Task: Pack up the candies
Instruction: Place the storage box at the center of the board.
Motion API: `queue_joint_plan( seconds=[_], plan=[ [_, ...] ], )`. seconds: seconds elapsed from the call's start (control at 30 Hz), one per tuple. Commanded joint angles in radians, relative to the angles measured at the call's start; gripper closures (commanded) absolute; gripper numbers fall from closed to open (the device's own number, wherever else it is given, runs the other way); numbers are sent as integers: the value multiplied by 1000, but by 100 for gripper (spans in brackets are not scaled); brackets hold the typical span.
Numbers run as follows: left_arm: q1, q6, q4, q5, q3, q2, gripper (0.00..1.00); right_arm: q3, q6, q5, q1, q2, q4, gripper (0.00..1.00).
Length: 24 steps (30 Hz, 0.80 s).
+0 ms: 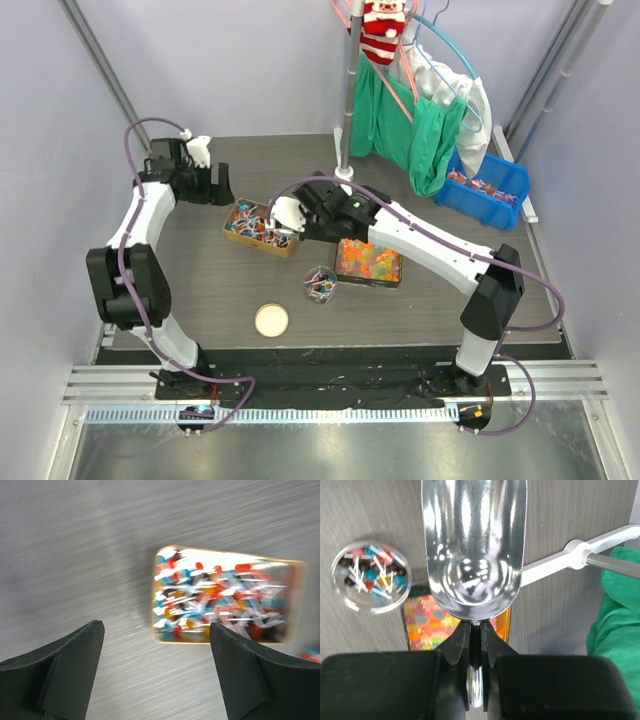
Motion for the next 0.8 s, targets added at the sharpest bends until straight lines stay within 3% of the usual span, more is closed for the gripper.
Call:
queue_joint_plan(
  seconds=[0.0, 0.13, 0.27, 0.57, 0.77],
  plan=[
    [-4, 17, 68, 349, -54, -77, 7, -8, 67, 36, -2, 22, 134, 99],
    [-5, 9, 90, 660, -79, -88, 5, -31, 98, 32, -2, 23, 190, 99],
    [-5, -1, 94, 768, -82, -71, 3, -43, 118, 28, -4, 29, 229, 99],
    [-17, -5, 97, 823, -93, -25, 3, -3, 153, -3, -1, 71, 257, 99],
    [-53, 12, 91, 710, -91, 6, 8, 76, 171, -12, 8, 95, 241, 99]
  ],
)
